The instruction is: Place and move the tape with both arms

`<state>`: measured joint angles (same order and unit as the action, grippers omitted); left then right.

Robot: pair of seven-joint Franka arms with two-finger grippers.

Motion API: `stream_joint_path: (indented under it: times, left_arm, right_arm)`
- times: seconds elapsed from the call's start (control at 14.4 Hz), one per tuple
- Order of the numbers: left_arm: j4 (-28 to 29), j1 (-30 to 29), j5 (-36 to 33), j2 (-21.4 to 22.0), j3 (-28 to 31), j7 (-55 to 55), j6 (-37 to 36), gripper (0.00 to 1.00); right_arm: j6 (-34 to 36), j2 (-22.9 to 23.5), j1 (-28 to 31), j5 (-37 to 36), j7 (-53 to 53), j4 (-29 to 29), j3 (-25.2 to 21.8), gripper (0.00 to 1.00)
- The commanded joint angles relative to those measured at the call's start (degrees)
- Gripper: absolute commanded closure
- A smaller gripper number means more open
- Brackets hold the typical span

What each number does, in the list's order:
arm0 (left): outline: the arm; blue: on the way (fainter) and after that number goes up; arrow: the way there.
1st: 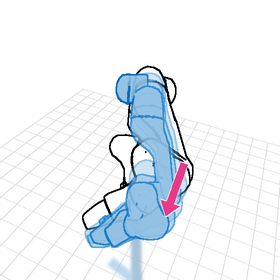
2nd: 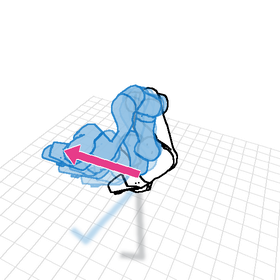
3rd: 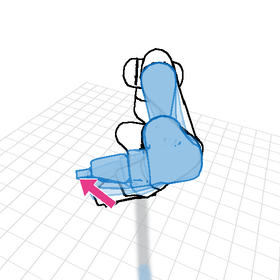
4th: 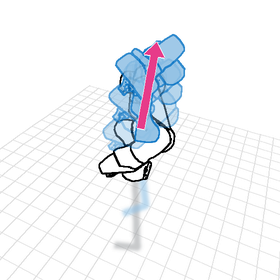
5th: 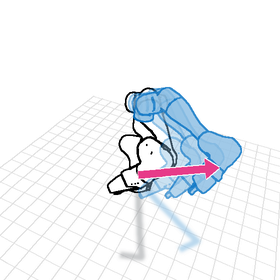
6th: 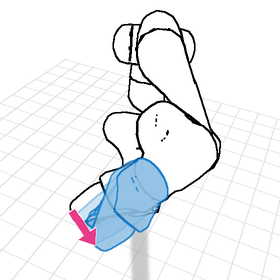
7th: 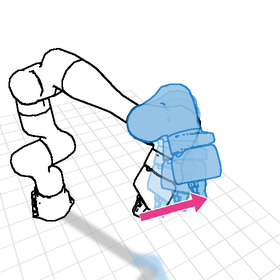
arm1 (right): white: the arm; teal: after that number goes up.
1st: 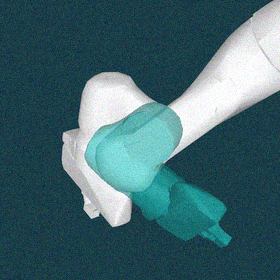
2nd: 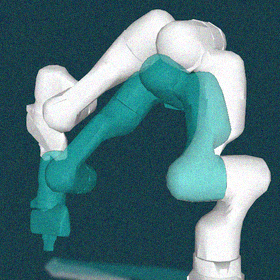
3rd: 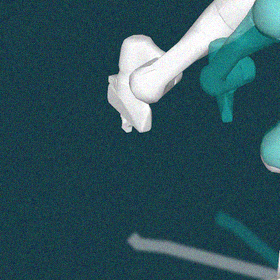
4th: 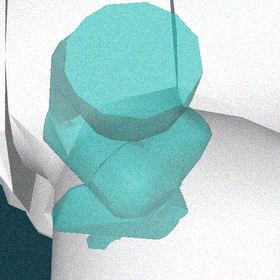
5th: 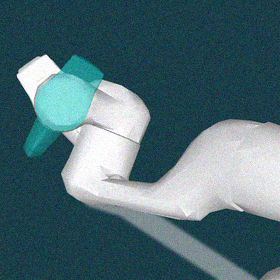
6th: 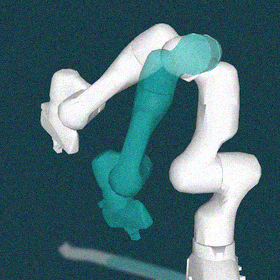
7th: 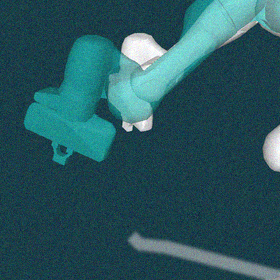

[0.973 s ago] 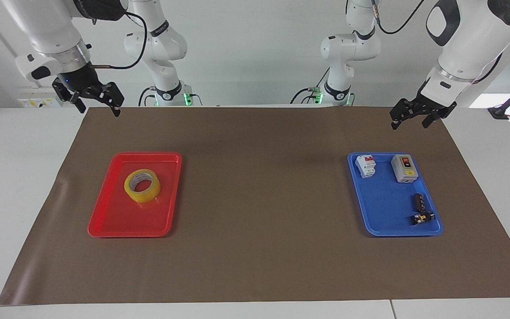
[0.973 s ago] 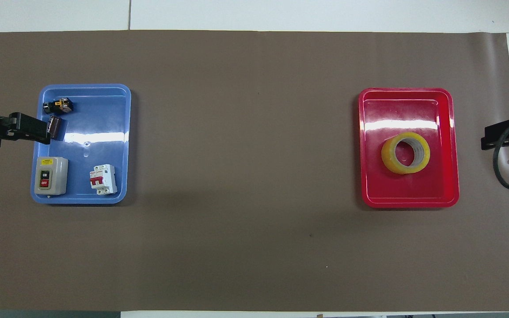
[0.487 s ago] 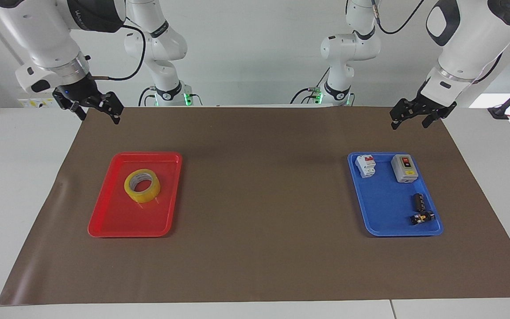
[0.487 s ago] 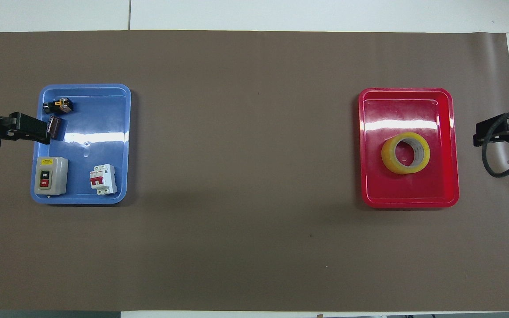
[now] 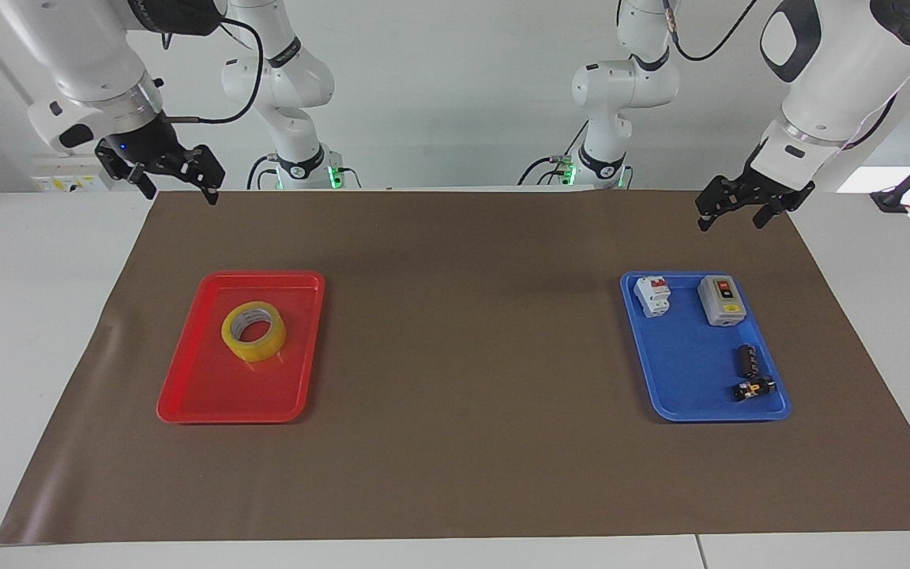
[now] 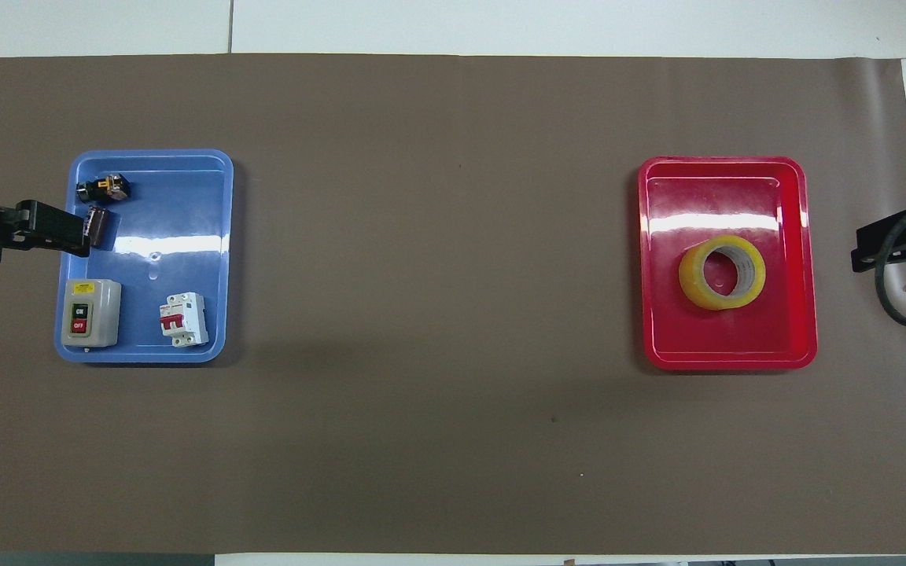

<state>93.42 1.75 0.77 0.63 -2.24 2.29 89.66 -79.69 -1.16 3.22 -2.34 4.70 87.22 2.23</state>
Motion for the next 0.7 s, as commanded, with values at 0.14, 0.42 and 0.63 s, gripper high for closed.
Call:
stream_joint_path:
  times: [0.14, 0.42, 0.63]
  left_arm:
    - [0.2, -0.3, 0.9, 0.6, 0.1, -0.3, 0.2, 0.0]
    - [0.2, -0.3, 0.9, 0.5, 0.1, -0.3, 0.2, 0.0]
    - [0.2, -0.3, 0.9, 0.6, 0.1, -0.3, 0.2, 0.0]
  right_arm:
    - [-1.4, 2.2, 0.2, 0.8, -2.1, -2.1, 0.1, 0.0]
    - [-1.7, 2.0, 0.2, 0.7, -2.1, -1.7, 0.1, 0.0]
    - [-1.7, 2.0, 0.2, 0.7, -2.1, -1.7, 0.1, 0.0]
